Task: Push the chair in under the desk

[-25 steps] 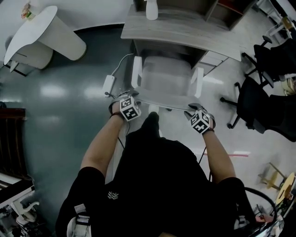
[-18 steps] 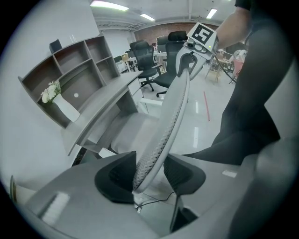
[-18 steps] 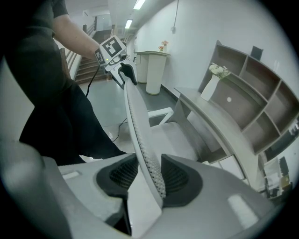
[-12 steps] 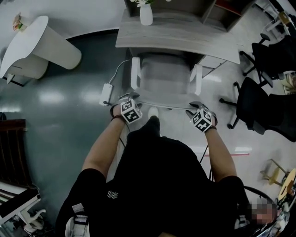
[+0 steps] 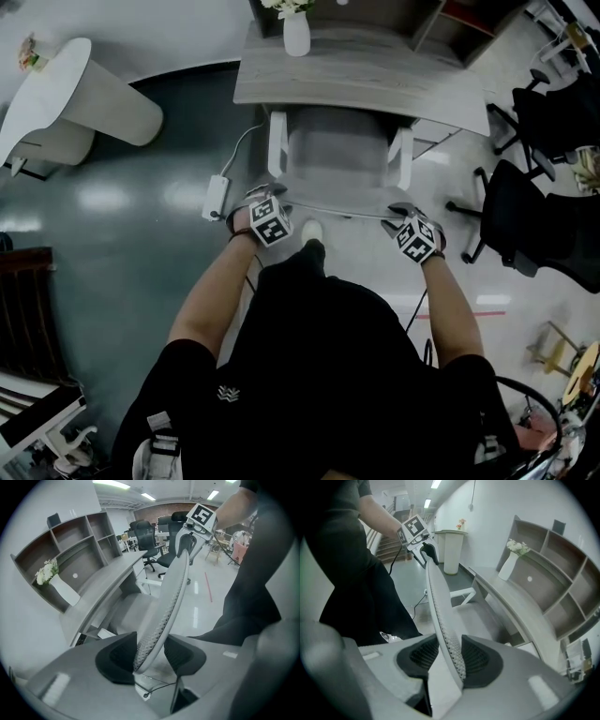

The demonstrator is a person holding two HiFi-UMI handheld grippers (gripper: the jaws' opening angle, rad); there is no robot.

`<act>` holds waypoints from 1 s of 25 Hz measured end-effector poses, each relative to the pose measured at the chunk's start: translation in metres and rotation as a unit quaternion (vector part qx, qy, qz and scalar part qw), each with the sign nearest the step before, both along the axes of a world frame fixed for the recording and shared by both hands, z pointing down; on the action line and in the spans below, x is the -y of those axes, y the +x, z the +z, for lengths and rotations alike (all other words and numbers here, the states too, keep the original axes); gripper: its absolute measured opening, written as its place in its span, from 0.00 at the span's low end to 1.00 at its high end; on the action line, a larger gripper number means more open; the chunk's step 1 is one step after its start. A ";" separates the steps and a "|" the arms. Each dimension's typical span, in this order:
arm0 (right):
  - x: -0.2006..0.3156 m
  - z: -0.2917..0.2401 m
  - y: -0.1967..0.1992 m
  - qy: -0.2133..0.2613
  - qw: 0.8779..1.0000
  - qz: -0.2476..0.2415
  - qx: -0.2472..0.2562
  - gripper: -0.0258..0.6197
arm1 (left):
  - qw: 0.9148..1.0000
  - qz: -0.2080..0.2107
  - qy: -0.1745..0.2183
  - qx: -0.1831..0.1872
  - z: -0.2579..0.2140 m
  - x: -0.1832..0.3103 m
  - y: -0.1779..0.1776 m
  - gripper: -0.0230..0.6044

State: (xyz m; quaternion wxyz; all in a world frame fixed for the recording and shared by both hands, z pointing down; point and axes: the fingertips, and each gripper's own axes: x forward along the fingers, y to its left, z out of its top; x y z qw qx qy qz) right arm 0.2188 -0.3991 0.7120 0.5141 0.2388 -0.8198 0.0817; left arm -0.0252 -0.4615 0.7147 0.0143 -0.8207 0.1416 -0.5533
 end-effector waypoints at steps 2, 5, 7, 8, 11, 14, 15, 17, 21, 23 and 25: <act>0.003 -0.001 -0.003 0.003 1.000 -0.004 -0.003 0.28 | 1.000 0.002 -0.003 0.000 0.000 0.004 -0.002 0.34; 0.003 0.000 -0.006 0.013 1.000 -0.007 -0.008 0.28 | 1.000 -0.003 -0.009 0.001 0.002 0.002 -0.005 0.34; 0.001 0.001 -0.008 0.017 1.000 -0.008 -0.008 0.28 | 1.000 -0.004 -0.013 0.002 0.002 -0.002 -0.008 0.33; 0.001 0.001 -0.007 0.017 1.000 -0.009 -0.009 0.28 | 1.000 -0.004 -0.015 0.000 0.001 -0.004 -0.008 0.33; 0.000 0.000 -0.004 0.014 1.000 -0.008 -0.009 0.28 | 1.000 0.000 -0.016 -0.004 0.001 -0.007 -0.005 0.33; 0.001 0.000 -0.002 0.016 1.000 -0.008 -0.007 0.28 | 1.000 0.005 -0.016 -0.005 0.001 -0.004 -0.003 0.33; 0.003 0.000 -0.003 0.016 1.000 -0.009 -0.006 0.28 | 1.000 0.006 -0.015 -0.005 0.001 -0.001 -0.004 0.33; 0.008 0.000 -0.007 0.018 1.000 -0.011 -0.005 0.28 | 1.000 0.003 -0.013 -0.005 0.001 0.007 -0.007 0.33; 0.010 0.003 -0.016 0.011 1.000 -0.017 -0.006 0.27 | 1.000 -0.007 -0.025 -0.001 0.003 0.011 -0.014 0.33; 0.008 0.003 -0.018 0.008 1.000 -0.020 -0.007 0.27 | 1.000 -0.008 -0.023 -0.003 0.003 0.009 -0.016 0.33; 0.009 0.003 -0.017 0.008 1.000 -0.021 -0.010 0.27 | 1.000 -0.008 -0.021 -0.006 0.002 0.008 -0.016 0.33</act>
